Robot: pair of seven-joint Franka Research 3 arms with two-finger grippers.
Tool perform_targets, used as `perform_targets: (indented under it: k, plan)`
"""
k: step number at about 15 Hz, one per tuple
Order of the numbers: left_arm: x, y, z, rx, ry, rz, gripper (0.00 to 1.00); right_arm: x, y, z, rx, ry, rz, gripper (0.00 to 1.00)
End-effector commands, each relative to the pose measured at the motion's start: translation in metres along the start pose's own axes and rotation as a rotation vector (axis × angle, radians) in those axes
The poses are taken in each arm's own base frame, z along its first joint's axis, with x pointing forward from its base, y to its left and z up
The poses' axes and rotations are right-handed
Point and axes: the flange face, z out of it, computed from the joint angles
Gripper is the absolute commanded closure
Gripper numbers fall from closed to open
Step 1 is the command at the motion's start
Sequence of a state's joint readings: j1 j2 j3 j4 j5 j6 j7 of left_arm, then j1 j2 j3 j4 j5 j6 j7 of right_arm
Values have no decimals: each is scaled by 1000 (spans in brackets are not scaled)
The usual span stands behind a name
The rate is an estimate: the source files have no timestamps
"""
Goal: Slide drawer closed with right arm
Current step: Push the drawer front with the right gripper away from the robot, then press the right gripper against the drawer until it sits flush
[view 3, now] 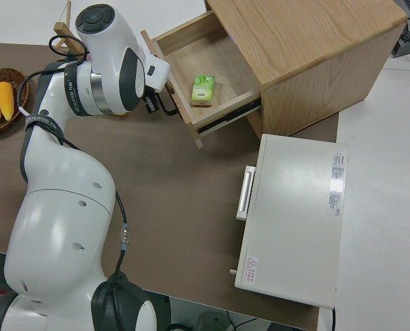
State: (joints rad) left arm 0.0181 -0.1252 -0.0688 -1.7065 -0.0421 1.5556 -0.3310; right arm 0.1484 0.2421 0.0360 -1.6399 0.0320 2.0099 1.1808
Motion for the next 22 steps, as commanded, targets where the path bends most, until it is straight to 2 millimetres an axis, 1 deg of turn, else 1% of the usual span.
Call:
perform_targets:
  k: [1,6,11,12,13,15,19,20,22]
  plan:
    - [-4,-3,-4,1,-5,6,7,29,-4,-2,24,16,1,1000]
    - [-4,-3,-4,1,-5,6,7,72,4,-5,49,41,2,1000]
    - [-4,-3,-4,1,-5,6,7,115,17,8,62,100,6,1000]
    - [-4,-3,-5,0,-3,6,7,125,19,13,64,105,3,1000]
    - [-4,-3,-5,0,-3,6,7,133,22,15,62,112,-21,1000]
    - [-4,-3,-5,0,-3,6,7,146,28,19,47,140,-38,1000]
    - [-4,-3,-5,0,-3,6,7,174,34,13,50,184,-44,1000]
    - [-4,-3,-5,0,-3,6,7,179,37,12,50,187,-47,1000]
    - [-4,-3,-4,1,-5,6,7,184,34,13,60,195,-46,1000]
